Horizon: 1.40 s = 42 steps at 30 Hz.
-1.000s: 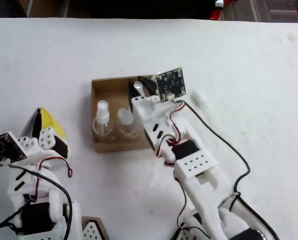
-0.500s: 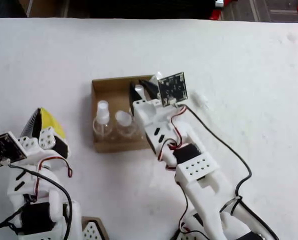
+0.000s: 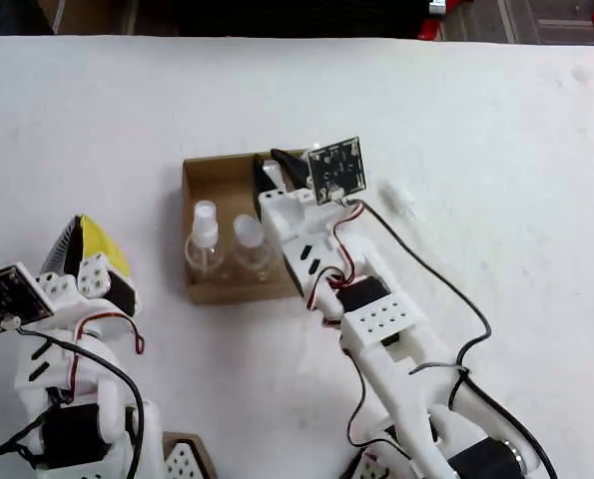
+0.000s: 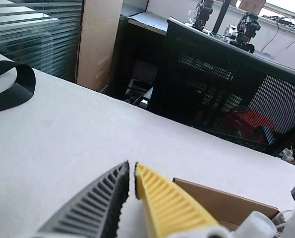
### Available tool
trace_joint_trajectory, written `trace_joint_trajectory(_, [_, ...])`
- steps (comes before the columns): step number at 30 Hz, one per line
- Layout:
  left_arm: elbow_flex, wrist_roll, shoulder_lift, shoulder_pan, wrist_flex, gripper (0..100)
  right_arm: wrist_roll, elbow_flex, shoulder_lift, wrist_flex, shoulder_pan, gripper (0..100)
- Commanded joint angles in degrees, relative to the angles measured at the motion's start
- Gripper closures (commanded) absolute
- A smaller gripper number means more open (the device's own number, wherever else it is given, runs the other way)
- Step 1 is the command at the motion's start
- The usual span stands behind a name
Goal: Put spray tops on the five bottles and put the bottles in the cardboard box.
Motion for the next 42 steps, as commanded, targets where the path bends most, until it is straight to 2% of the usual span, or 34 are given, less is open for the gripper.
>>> trace_joint_trajectory(1, [-0.2, -0.4, -0.4, -0.4, -1.8, 98, -0.4, -2.2, -0.2, -1.6, 0.7, 98.2])
trace_joint_trajectory(8, [-0.2, -0.4, -0.4, -0.4, -1.8, 98, 0.0, -1.8, -3.4, 1.7, 0.2, 97.4])
trace_joint_trajectory(14, [-0.2, -0.4, -0.4, -0.4, -1.8, 98, 0.0, -2.2, -4.1, 4.6, -0.6, 77.2])
trace_joint_trajectory(20, [-0.2, -0.4, -0.4, -0.4, -1.8, 98, 0.0, -2.4, -9.2, 6.0, -0.9, 78.0])
trace_joint_trajectory(24, [-0.2, -0.4, -0.4, -0.4, -1.8, 98, -0.3, -9.1, -17.3, 19.6, 2.2, 77.9])
trace_joint_trajectory(30, [-0.2, -0.4, -0.4, -0.4, -1.8, 98, -0.5, -28.1, -20.7, 43.9, 13.8, 78.3])
trace_joint_trajectory(38, [-0.2, -0.4, -0.4, -0.4, -1.8, 98, 0.6, -45.5, -4.4, 64.3, 28.7, 78.4])
trace_joint_trajectory(42, [-0.2, -0.4, -0.4, -0.4, -1.8, 98, 8.4, -51.4, 8.8, 69.2, 30.7, 81.8])
